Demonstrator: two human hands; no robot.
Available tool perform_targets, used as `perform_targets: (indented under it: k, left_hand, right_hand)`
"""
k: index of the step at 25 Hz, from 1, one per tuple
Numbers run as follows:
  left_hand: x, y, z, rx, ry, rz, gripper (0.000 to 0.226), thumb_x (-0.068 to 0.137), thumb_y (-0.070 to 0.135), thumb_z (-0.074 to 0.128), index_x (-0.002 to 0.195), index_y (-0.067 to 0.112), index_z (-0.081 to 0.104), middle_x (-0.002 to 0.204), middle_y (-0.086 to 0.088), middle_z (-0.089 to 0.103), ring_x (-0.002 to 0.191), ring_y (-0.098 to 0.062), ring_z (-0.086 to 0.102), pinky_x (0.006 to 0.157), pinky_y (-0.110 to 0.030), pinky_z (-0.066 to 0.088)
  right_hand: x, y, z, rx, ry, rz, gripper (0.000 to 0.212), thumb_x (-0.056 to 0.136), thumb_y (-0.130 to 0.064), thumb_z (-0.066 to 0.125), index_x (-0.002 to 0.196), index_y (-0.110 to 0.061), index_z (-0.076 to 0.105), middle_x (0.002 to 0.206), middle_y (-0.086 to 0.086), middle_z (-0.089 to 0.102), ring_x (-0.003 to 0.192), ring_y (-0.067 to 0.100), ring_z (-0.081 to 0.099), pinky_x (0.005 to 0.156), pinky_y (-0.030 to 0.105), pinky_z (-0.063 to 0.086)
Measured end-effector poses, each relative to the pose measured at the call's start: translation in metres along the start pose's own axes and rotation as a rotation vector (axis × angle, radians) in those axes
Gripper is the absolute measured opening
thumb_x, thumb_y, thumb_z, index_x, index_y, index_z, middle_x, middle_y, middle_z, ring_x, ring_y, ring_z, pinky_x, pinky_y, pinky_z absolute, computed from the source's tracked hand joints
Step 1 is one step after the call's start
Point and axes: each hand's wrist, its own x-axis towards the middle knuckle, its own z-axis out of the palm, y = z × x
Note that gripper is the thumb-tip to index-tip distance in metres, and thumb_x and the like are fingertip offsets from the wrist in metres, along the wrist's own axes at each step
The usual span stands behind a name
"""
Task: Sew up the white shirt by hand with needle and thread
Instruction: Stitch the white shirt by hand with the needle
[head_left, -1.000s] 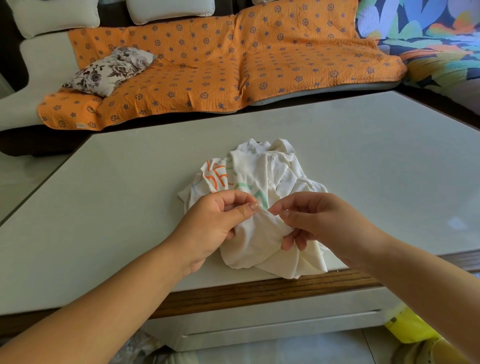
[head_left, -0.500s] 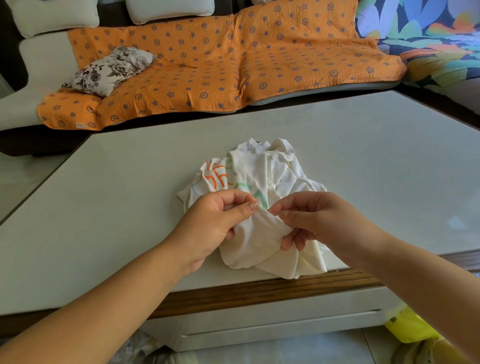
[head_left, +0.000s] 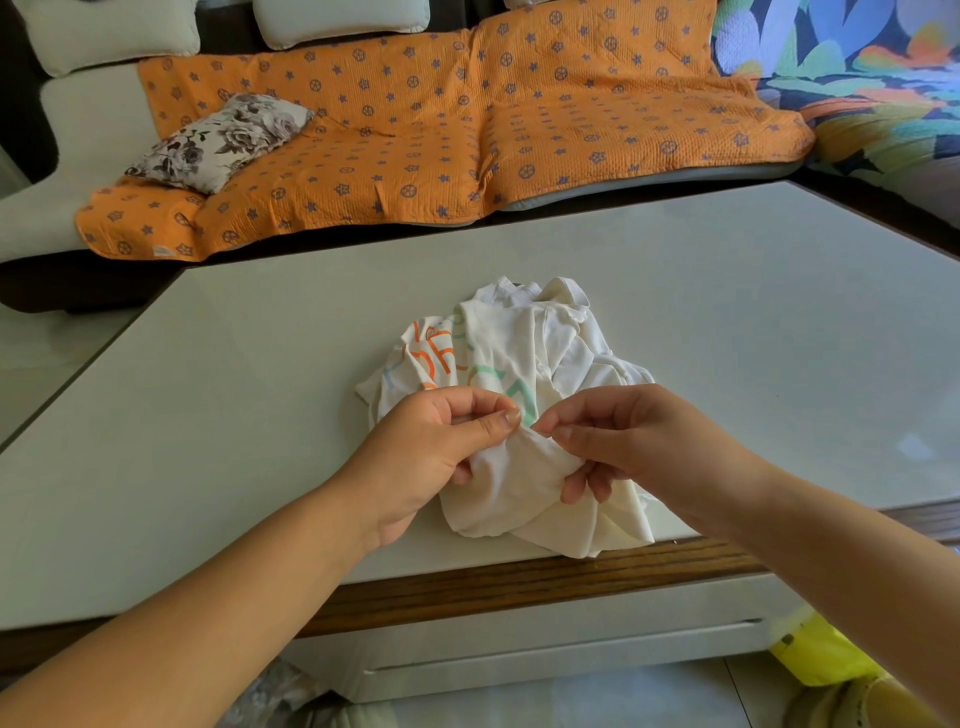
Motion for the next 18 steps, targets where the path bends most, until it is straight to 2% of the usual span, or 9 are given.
perform_targets:
  k: [6, 10, 16, 18]
  left_hand:
    - [0.003, -0.001, 0.004, -0.032, -0.021, -0.049, 0.008, 0.089, 0.022, 0.066, 0.093, 0.019, 0.072, 0.073, 0.010, 0.065, 0.057, 0.003, 0.052, 0.053, -0.016, 0.037]
    - [0.002, -0.002, 0.004, -0.165, -0.070, -0.063, 0.017, 0.077, 0.025, 0.071, 0.091, 0.014, 0.072, 0.078, 0.003, 0.066, 0.060, 0.000, 0.054, 0.050, -0.015, 0.037]
    - [0.003, -0.002, 0.005, -0.249, -0.107, -0.175, 0.015, 0.071, 0.022, 0.073, 0.083, 0.015, 0.078, 0.083, -0.003, 0.069, 0.066, -0.006, 0.055, 0.045, -0.014, 0.033]
    - [0.003, -0.003, 0.004, -0.260, -0.110, -0.209, 0.013, 0.069, 0.021, 0.074, 0.080, 0.015, 0.078, 0.083, -0.004, 0.069, 0.066, -0.008, 0.054, 0.044, -0.014, 0.032]
  right_hand:
    - [0.004, 0.006, 0.004, 0.133, -0.037, 0.003, 0.012, 0.093, -0.011, 0.061, 0.095, -0.007, 0.072, 0.076, 0.007, 0.068, 0.067, 0.021, 0.069, 0.055, 0.023, 0.049]
    - [0.004, 0.005, 0.006, 0.299, -0.039, 0.034, 0.014, 0.093, -0.009, 0.058, 0.098, -0.001, 0.067, 0.078, 0.011, 0.068, 0.067, 0.021, 0.070, 0.053, 0.022, 0.051]
    - [0.001, 0.002, 0.009, 0.170, -0.017, -0.039, 0.006, 0.094, -0.006, 0.059, 0.096, -0.007, 0.065, 0.072, 0.010, 0.069, 0.073, 0.029, 0.074, 0.059, 0.026, 0.057]
    - [0.000, 0.002, 0.011, 0.098, 0.011, -0.085, 0.018, 0.094, -0.003, 0.058, 0.105, -0.014, 0.067, 0.071, 0.009, 0.069, 0.074, 0.028, 0.074, 0.063, 0.027, 0.059]
